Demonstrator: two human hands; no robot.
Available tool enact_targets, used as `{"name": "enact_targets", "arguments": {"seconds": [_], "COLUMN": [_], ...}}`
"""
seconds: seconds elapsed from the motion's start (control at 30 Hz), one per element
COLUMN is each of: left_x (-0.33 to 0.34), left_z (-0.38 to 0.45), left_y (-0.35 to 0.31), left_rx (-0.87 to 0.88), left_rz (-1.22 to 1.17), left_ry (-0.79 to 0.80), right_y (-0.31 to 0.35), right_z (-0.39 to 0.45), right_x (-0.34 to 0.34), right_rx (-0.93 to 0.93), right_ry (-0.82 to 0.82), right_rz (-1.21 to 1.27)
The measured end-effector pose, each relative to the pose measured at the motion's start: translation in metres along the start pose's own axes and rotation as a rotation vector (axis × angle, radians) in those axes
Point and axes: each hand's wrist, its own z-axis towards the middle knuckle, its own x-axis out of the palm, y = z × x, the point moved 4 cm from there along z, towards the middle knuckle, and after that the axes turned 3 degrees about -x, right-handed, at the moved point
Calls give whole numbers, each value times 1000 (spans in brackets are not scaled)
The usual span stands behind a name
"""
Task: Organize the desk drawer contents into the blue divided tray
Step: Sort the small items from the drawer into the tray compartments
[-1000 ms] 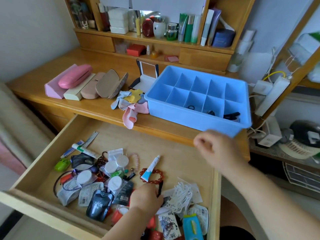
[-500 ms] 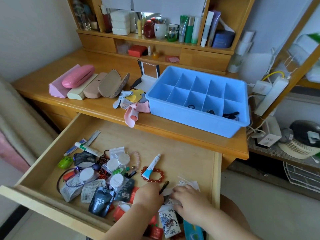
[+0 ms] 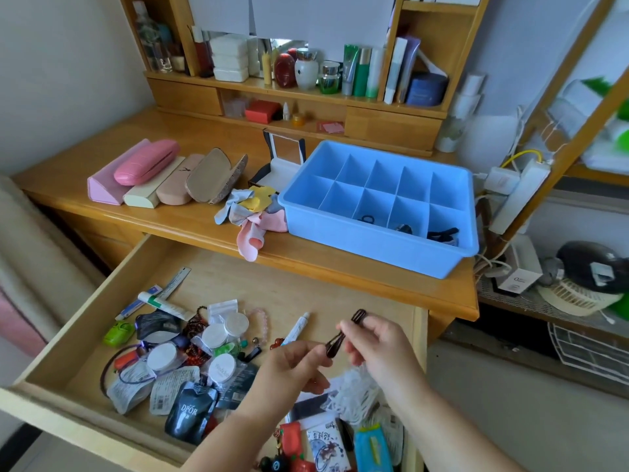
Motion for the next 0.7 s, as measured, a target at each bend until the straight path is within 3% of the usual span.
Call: {"name": "enact_targets", "arguments": {"seconds": [0.07, 0.13, 0.2, 0.27, 0.33, 0.4, 0.47, 0.53, 0.63, 0.7], "left_x": [-3, -7, -11, -15, -19, -23, -26, -22, -5, 3], "left_z": [5, 7, 6, 7, 8, 9, 11, 14, 20, 23], "left_y": [3, 11, 19, 27, 34, 40, 45, 49, 54, 57], "left_rx": [2, -5, -13, -21, -25, -26, -22, -12, 16, -23], "left_rz": [57, 186, 301, 367, 421, 472, 554, 745, 1103, 1230], "left_ry": [-81, -146, -168, -172, -175, -189, -181, -116, 24, 62], "right_y": [42, 83, 101, 97, 83, 71, 67, 66, 61, 44], "right_z": [8, 18, 37, 63, 87, 104, 108, 100, 63, 39], "right_x": [-38, -81, -115, -133, -135, -130, -126, -127, -116, -88], "right_rx": [-297, -623, -745, -605, -352, -161, -89, -245, -721, -897], "right_ry": [-236, -533, -701, -643, -480, -308, -221, -321, -556, -480], "right_rz": [-191, -566, -977, -1202, -1309, -1348, -1326, -1237, -1137, -1063]}}
